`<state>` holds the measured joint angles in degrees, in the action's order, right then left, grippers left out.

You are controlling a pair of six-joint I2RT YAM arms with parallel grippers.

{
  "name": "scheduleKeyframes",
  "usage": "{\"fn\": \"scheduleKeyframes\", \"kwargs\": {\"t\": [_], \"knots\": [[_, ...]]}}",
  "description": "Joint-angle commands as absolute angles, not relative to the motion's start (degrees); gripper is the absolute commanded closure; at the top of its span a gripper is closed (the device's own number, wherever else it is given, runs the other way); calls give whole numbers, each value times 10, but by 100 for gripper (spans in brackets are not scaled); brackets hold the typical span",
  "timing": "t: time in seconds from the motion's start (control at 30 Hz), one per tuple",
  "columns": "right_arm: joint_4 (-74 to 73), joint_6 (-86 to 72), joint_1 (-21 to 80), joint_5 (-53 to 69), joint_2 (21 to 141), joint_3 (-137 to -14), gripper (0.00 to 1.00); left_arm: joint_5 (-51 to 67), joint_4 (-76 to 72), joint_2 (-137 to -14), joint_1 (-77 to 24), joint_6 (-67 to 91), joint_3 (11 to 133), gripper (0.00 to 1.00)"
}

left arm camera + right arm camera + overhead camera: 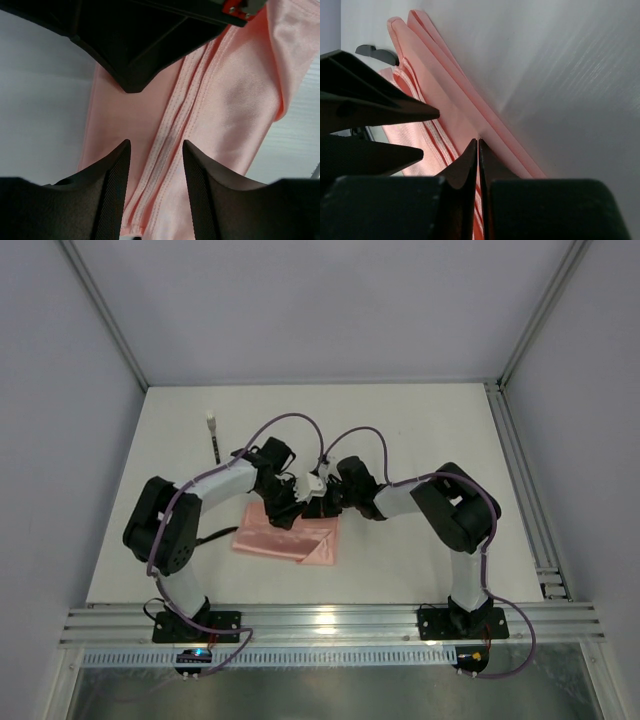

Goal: Fold the napkin into a case and place the utensils inside
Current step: Smooth out the 2/3-rectangle-folded napkin at the center of the board.

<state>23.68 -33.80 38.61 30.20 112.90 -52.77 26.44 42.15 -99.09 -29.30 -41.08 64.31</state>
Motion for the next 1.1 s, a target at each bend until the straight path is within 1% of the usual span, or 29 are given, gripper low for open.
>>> {"fn": "scheduleKeyframes", "kwargs": {"t": [0.0,0.03,0.17,0.2,0.23,0.37,0.4,0.5,0.53,0.57,0.6,0.63,0.7,0.73,0.9,0.97,1.07], "knots": [[230,-338,386,293,1139,-518,94,253,402,-1012,-303,-390,674,52],[230,-339,386,294,1139,-517,94,258,405,-1021,-308,-393,674,48],[237,-341,386,294,1138,-512,94,268,408,-1024,-316,-413,658,40],[239,-341,387,295,1139,-512,94,265,405,-1023,-318,-417,654,31],[240,-341,386,298,1139,-511,94,268,404,-1022,-319,-430,651,30],[239,-341,387,295,1139,-509,94,267,430,-1026,-326,-460,647,30],[241,-340,387,294,1139,-509,94,261,424,-1026,-332,-461,639,30],[244,-344,386,294,1141,-508,94,222,404,-1033,-346,-453,626,38],[246,-345,386,294,1142,-508,94,223,403,-1036,-349,-454,625,45],[252,-351,386,295,1142,-506,94,227,406,-1039,-352,-460,624,49],[256,-353,386,294,1142,-505,94,229,409,-1040,-355,-461,622,56],[260,-357,386,293,1142,-503,96,229,410,-1040,-357,-462,620,59],[271,-364,386,285,1140,-496,96,231,413,-1041,-362,-468,613,67],[273,-364,385,284,1139,-496,96,234,417,-1042,-362,-470,613,69],[284,-372,386,286,1143,-495,96,259,446,-1042,-368,-495,606,73],[291,-378,386,286,1145,-492,96,260,445,-1036,-374,-497,598,73],[301,-388,385,277,1144,-484,96,266,444,-1030,-377,-490,598,70]]}}
